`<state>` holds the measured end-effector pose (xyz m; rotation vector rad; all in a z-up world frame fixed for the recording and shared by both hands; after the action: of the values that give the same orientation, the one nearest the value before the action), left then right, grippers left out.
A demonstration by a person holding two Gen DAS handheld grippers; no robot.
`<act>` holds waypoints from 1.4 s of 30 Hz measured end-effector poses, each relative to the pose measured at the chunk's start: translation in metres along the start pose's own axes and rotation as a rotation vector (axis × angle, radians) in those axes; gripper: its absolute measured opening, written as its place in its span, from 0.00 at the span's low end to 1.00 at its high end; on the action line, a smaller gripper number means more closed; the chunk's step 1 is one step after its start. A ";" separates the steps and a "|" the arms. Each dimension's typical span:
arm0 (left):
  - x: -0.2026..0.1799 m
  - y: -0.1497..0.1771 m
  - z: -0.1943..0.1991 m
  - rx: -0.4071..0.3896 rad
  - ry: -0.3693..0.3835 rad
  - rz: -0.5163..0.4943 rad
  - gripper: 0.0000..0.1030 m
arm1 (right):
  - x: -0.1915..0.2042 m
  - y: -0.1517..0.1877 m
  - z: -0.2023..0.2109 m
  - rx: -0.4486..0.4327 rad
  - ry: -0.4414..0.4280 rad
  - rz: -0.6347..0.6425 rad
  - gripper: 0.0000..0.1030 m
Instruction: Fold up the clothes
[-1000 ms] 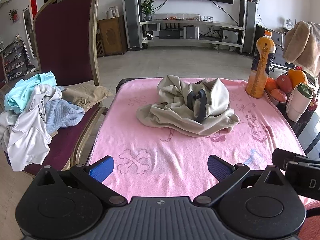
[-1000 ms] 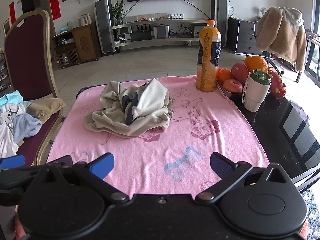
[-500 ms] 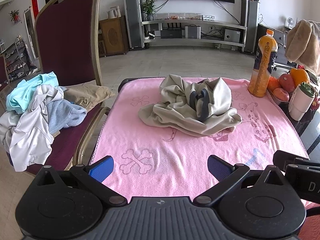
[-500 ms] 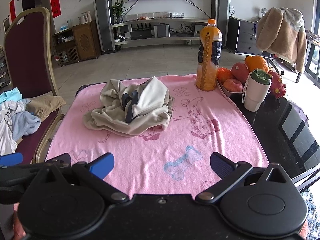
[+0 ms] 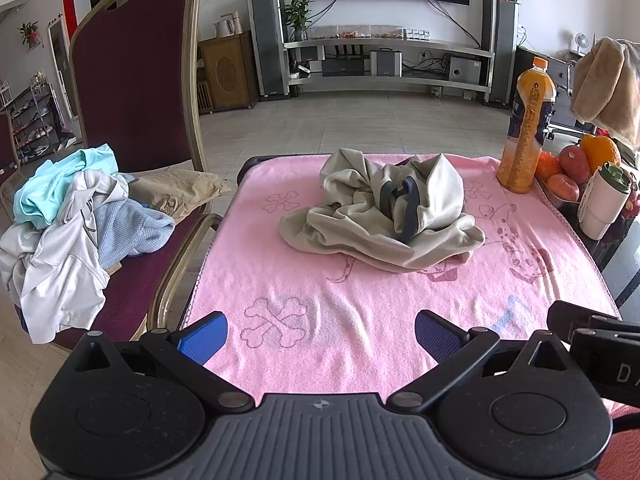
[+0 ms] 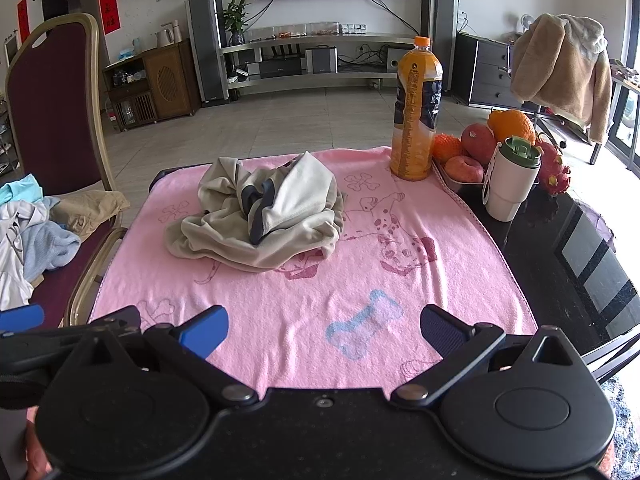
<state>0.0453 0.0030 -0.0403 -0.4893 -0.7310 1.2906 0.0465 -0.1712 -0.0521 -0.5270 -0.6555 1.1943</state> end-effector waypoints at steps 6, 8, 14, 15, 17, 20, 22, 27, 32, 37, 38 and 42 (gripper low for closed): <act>0.000 0.000 0.001 -0.001 -0.006 -0.001 0.99 | 0.000 0.000 -0.001 0.001 0.001 -0.001 1.00; 0.000 0.000 0.001 -0.001 -0.007 -0.001 0.99 | 0.000 0.000 -0.001 0.003 0.000 -0.002 1.00; 0.000 0.000 0.000 0.003 -0.010 -0.002 0.99 | 0.000 0.000 -0.002 0.005 0.001 -0.003 1.00; 0.000 0.000 -0.001 0.004 -0.010 -0.002 0.99 | 0.000 0.000 -0.002 0.006 0.000 -0.004 1.00; 0.001 0.000 -0.001 0.006 -0.012 -0.003 0.99 | 0.000 0.000 -0.002 0.008 0.001 -0.004 1.00; 0.001 0.000 -0.001 0.008 -0.014 -0.004 0.99 | 0.001 0.000 -0.003 0.009 0.004 -0.002 1.00; 0.001 0.000 -0.002 0.009 -0.015 -0.005 0.99 | 0.001 0.000 -0.003 0.009 0.005 -0.002 1.00; 0.000 0.001 -0.004 0.016 -0.016 -0.005 0.99 | 0.000 0.001 -0.005 0.016 0.004 -0.005 1.00; 0.001 0.001 -0.009 0.033 0.017 0.004 0.99 | -0.002 0.002 -0.009 0.033 -0.004 -0.027 1.00; 0.013 -0.005 -0.014 0.048 0.022 0.033 0.99 | -0.010 -0.012 -0.010 0.046 -0.061 -0.108 1.00; 0.016 -0.007 -0.015 0.048 0.019 0.038 0.99 | -0.012 -0.017 -0.010 0.038 -0.069 -0.118 1.00; 0.031 -0.019 -0.020 0.045 0.007 0.060 0.99 | -0.013 -0.038 -0.014 0.023 -0.110 -0.136 1.00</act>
<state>0.0762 0.0300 -0.0342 -0.4824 -0.6844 1.3577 0.0787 -0.1954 -0.0386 -0.3929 -0.7590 1.1064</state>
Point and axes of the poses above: each gripper's, at about its wrist camera, not at the fingertips, and z roughly against the way its jaws point, x to its left, y to its underside, the point moved 6 cm from there along -z, roughly the way its jaws point, and after that the axes turned 10 degrees about -z, right-handed, at the moved point
